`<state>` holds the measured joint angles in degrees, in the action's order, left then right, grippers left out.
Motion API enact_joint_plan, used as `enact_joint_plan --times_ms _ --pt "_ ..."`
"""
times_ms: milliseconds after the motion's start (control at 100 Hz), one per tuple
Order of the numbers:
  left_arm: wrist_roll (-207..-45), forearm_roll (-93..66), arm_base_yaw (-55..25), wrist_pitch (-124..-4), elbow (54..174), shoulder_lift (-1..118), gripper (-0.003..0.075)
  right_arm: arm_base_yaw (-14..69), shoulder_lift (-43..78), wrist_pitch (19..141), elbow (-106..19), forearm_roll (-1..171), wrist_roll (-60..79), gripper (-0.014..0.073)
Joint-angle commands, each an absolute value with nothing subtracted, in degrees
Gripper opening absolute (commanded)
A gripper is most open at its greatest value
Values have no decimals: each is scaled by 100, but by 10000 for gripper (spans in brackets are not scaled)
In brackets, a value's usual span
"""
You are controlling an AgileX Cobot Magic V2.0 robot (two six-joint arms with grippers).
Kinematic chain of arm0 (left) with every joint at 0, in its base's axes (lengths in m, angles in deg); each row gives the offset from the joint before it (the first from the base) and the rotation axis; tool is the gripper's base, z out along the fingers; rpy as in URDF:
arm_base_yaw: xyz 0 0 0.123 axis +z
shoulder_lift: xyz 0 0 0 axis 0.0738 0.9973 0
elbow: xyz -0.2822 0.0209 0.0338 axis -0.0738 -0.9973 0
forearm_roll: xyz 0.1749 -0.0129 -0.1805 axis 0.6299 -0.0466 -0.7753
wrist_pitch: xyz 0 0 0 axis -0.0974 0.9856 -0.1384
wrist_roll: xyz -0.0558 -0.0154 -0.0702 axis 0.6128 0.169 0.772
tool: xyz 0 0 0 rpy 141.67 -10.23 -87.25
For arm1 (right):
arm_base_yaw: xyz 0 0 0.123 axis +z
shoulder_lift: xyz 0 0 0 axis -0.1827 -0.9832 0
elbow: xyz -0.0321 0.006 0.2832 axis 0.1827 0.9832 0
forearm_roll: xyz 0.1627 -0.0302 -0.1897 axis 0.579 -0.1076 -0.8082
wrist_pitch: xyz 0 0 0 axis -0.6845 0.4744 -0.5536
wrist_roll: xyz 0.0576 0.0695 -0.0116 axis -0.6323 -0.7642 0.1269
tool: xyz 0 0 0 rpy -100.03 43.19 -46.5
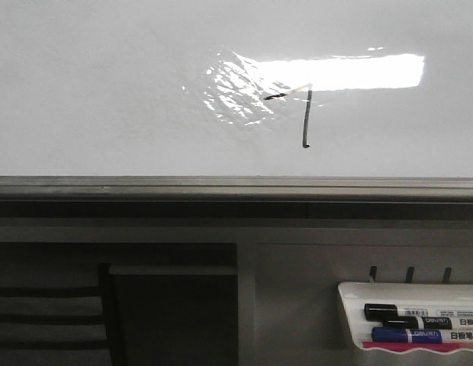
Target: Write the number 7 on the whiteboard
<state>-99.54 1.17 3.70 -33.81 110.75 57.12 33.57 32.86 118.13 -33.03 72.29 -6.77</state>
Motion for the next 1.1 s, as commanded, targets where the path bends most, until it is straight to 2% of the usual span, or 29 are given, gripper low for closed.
enact_joint_plan --times_ms 0,200,280,380,490,570,1090 --pt "-9930 -12 388 -4046 10554 4960 398 3307 3649 10896 -3008 6950 -1148 386" --pt "-9930 -141 388 -5239 8921 3530 396 3307 4426 9129 -1740 6409 -1479 383" --pt "-9930 -234 388 -5460 8450 3156 366 3307 4683 8629 -1428 6409 -1479 330" --pt "-9930 -256 388 -5545 8129 2942 260 3307 4857 8245 -1164 6366 -1479 185" --pt "-9930 -256 388 -5561 8038 2944 94 3307 4872 8104 -1065 6329 -1479 17" --pt "-9930 -256 388 -5584 8038 2953 -22 3307 4872 8115 -1031 6330 -1479 -60" --pt "-9934 -256 375 -5587 8027 2953 -20 3307 4872 8315 -1031 6330 -1479 -71"
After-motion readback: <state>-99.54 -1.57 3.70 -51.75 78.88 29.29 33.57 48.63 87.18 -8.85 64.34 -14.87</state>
